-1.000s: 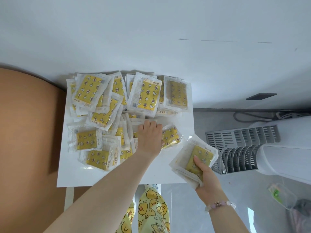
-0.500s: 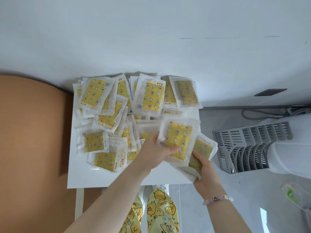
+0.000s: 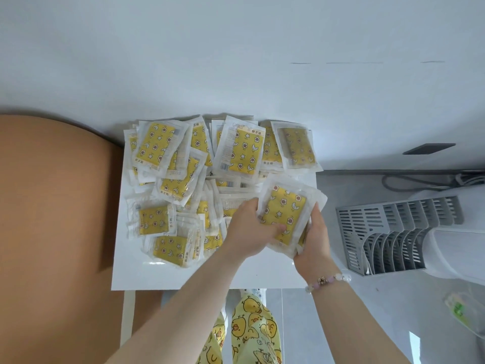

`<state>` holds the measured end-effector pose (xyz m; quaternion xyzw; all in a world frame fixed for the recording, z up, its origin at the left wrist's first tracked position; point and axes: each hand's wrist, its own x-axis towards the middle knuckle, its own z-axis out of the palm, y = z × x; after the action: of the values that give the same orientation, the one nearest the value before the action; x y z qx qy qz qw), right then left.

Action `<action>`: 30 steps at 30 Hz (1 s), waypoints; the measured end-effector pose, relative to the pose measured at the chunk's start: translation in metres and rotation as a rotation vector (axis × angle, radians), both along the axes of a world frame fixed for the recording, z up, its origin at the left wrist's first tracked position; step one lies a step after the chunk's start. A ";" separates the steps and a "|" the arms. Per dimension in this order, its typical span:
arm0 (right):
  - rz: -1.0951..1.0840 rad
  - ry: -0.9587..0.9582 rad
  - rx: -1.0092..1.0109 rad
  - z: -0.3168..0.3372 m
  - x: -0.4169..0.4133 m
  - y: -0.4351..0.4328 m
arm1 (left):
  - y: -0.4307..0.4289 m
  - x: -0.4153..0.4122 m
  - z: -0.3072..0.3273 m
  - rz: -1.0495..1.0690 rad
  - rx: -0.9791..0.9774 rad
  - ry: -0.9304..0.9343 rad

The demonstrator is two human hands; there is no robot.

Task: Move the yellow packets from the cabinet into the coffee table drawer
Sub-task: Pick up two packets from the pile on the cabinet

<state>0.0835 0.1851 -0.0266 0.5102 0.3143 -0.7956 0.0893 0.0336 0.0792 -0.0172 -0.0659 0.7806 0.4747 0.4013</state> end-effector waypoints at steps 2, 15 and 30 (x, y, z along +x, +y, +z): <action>0.001 0.010 -0.001 0.003 -0.012 0.002 | 0.001 -0.012 0.004 0.002 -0.028 0.031; -0.103 0.206 -0.180 0.016 -0.044 0.005 | -0.020 -0.057 0.033 0.274 0.344 -0.206; 0.108 0.185 0.230 0.164 -0.056 0.005 | -0.074 -0.064 0.188 0.423 0.505 -0.190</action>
<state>0.0273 0.1897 0.1375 0.4239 0.4372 -0.7920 0.0436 -0.0306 0.0052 0.1704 -0.1688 0.5667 0.7173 0.3685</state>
